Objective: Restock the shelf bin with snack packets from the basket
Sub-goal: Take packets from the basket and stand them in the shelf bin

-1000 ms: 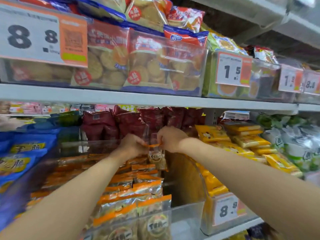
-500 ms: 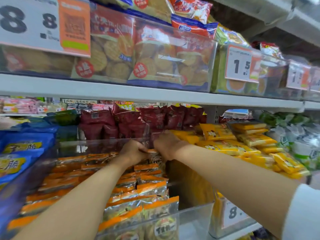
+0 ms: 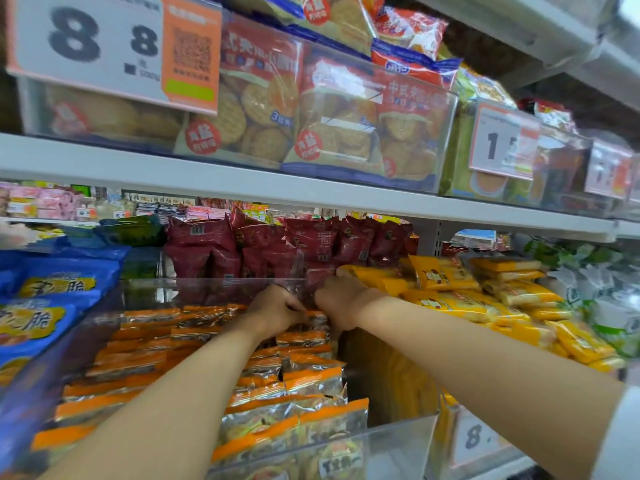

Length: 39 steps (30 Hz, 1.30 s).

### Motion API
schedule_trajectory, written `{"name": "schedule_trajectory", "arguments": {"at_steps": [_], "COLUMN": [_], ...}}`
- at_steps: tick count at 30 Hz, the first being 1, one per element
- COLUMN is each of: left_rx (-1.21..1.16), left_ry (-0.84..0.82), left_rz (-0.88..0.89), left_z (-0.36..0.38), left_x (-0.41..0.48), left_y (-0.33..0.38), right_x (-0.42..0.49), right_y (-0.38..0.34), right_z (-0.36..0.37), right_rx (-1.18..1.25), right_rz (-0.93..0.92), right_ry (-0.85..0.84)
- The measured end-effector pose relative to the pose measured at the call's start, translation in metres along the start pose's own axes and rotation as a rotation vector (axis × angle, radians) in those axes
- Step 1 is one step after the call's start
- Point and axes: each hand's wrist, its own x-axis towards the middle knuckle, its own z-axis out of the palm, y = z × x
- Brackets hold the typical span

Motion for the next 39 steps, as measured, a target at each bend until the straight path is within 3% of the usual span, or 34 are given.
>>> {"name": "schedule_trajectory", "arguments": {"at_steps": [3,9,19,24,31,39], "left_rx": [0.010,-0.010,-0.003,-0.001,0.019,0.048], "left_ry": [-0.013,-0.030,-0.026,-0.020,-0.050,0.069], "left_rz": [-0.011,-0.040,-0.034,-0.066,-0.035,-0.042], "left_z": [0.003,0.001,0.000,-0.002,-0.003,-0.001], "left_x": [0.000,0.000,-0.003,-0.008,-0.008,-0.004], "left_y": [0.000,-0.001,0.001,0.008,0.006,0.002], "right_x": [0.006,0.009,-0.005,-0.029,-0.029,0.004], "right_y": [-0.006,-0.001,0.019,0.027,0.016,-0.002], "right_z": [0.009,-0.002,-0.009,-0.012,-0.013,0.002], "right_rx": [-0.099,0.087,0.418,0.322,-0.095,-0.103], "right_rz": [0.010,0.021,0.067,0.050,-0.022,0.079], "right_ry": [-0.012,-0.157,-0.027,0.139,0.050,0.071]}}
